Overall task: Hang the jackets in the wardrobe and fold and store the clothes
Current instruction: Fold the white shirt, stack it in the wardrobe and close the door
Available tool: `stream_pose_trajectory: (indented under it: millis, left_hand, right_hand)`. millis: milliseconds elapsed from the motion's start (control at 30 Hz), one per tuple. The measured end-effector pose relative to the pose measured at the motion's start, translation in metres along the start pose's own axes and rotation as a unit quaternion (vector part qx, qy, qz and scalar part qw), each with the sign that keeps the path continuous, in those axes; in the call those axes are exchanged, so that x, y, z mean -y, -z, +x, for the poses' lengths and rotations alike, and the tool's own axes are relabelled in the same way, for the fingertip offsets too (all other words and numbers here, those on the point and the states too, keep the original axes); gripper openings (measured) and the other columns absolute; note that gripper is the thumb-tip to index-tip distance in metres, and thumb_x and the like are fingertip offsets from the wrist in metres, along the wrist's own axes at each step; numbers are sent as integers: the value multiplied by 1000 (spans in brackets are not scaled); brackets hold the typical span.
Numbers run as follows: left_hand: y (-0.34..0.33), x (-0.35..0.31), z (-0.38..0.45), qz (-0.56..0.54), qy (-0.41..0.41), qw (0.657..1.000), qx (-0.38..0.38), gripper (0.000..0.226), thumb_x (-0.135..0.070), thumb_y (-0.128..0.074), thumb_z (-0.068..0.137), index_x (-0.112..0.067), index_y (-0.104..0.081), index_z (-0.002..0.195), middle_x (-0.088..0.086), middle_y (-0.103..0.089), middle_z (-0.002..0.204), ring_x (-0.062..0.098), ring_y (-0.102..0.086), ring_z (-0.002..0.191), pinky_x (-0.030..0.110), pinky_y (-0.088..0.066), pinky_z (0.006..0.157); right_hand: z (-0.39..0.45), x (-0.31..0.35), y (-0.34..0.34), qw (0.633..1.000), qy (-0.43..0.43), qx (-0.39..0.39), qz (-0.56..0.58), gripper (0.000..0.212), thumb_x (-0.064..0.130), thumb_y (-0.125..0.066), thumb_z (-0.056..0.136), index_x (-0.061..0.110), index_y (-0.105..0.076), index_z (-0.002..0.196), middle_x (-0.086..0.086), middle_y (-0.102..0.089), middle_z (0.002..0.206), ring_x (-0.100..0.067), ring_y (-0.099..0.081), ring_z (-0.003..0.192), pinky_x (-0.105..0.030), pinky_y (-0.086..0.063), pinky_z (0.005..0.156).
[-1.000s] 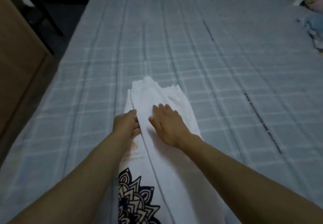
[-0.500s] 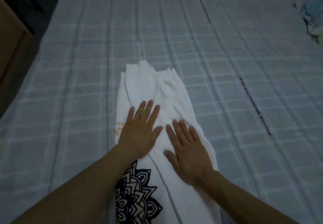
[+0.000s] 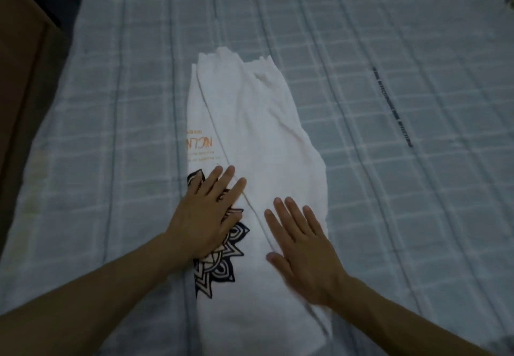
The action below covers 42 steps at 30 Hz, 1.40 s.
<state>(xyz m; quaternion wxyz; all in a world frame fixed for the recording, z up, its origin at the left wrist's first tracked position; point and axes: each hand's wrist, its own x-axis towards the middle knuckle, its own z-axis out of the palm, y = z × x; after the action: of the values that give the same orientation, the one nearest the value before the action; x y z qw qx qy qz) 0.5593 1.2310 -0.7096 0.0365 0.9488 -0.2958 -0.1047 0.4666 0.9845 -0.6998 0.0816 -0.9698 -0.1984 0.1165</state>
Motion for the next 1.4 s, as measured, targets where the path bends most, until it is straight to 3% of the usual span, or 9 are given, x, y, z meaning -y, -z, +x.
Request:
stream_pose_trajectory:
  millis: [333, 467, 567, 733, 833, 967, 1100, 1267, 1400]
  left_hand:
    - [-18, -38, -102, -10, 18, 1000, -20, 66, -54, -24, 102, -18, -20, 158, 6, -14, 166, 26, -9, 154, 56, -21, 120]
    - [-26, -44, -141, 7, -69, 997, -13, 61, -48, -27, 104, -22, -19, 159, 5, -11, 167, 25, -6, 154, 54, -14, 122]
    - [-23, -41, -160, -20, -163, 986, -37, 55, -31, -39, 100, -18, -37, 153, 7, -29, 162, 27, -24, 150, 53, -25, 119]
    - [-16, -36, -173, -31, -222, 974, -25, 74, -27, -60, 78, -17, -43, 149, 7, -39, 157, 26, -35, 145, 52, -24, 119]
    - [-9, -41, -168, -38, -212, 974, -67, 73, -27, -71, 75, -18, -50, 145, 6, -54, 144, 26, -50, 130, 50, -33, 113]
    - [-13, -50, -163, -67, -239, 959, -135, 36, -15, -73, 79, -14, -67, 114, 3, -66, 112, 25, -62, 98, 38, -45, 90]
    - [-9, -52, -159, -172, -166, 964, -118, 11, -26, -60, 91, -21, -66, 99, -5, -66, 96, 19, -62, 84, 34, -48, 73]
    - [23, -58, -137, -295, -17, 949, -111, 14, -32, -51, 90, -26, -62, 95, -11, -64, 81, 11, -60, 70, 33, -50, 62]
    - [42, -61, -114, -371, 18, 917, -143, 17, -34, -53, 95, -22, -64, 93, -8, -60, 72, 12, -57, 63, 30, -44, 58]
  right_hand:
    - [-52, 22, -21, 999, -3, 4, -36, 71, 54, -18, 103, 7, -13, 156, -13, -3, 164, -28, 3, 152, -52, -14, 121]
    - [-70, 25, -22, 998, 29, 24, -60, 76, 58, -20, 101, 6, -13, 156, -13, -3, 164, -28, 2, 152, -51, -9, 121]
    - [-89, 29, -18, 997, 51, 40, -33, 76, 57, -25, 102, 6, -10, 156, -13, -1, 165, -25, 4, 152, -46, -6, 122]
    - [-115, 26, -8, 996, 55, 46, 47, 81, 63, -41, 96, 17, -14, 157, -3, -2, 165, -14, 5, 152, -40, -12, 124]
    - [-117, 18, 1, 991, 73, 108, 17, 100, 74, -51, 83, 25, -6, 158, 5, 13, 164, -10, 16, 150, -29, 6, 121]
    - [-112, 21, -2, 994, 85, 61, -9, 79, 68, -55, 85, 23, -35, 147, -6, -9, 165, -21, -4, 152, -37, -14, 122]
    - [-113, 27, -4, 994, 99, -25, 37, 32, 37, -59, 91, 20, -56, 118, -13, -34, 156, -28, -24, 147, -44, -30, 117]
    - [-106, 22, -3, 991, 108, -56, 53, 45, 41, -58, 91, 12, -57, 125, -9, -50, 143, -27, -43, 135, -39, -40, 109]
    - [-90, 15, 14, 975, 16, -101, 198, 29, 23, -49, 93, 16, -55, 121, -1, -57, 120, -18, -58, 97, -31, -52, 82]
